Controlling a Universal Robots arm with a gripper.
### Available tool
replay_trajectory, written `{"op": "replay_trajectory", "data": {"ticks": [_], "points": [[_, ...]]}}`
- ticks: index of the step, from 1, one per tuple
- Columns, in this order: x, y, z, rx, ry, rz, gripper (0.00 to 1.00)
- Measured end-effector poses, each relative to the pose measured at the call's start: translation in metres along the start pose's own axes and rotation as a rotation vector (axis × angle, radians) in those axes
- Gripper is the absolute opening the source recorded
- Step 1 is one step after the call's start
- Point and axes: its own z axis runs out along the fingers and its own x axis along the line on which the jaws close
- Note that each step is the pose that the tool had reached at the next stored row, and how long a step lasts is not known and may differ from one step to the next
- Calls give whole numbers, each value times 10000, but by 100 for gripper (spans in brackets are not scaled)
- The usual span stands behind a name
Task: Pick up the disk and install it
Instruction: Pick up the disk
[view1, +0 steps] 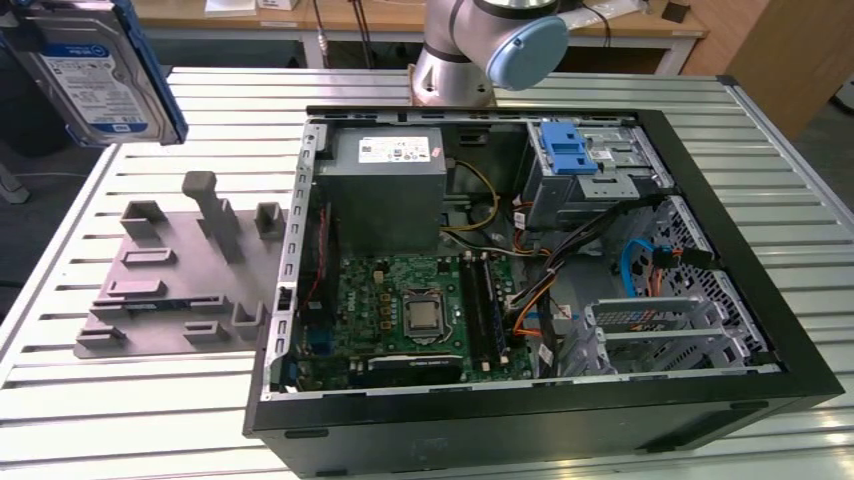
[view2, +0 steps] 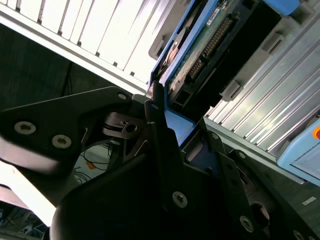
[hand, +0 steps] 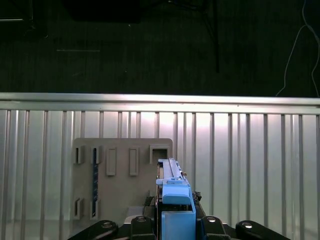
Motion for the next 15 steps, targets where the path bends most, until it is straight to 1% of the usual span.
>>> {"op": "replay_trajectory", "data": {"ticks": [15], "points": [[-3,3,-101,0,-10,-1,36]]}}
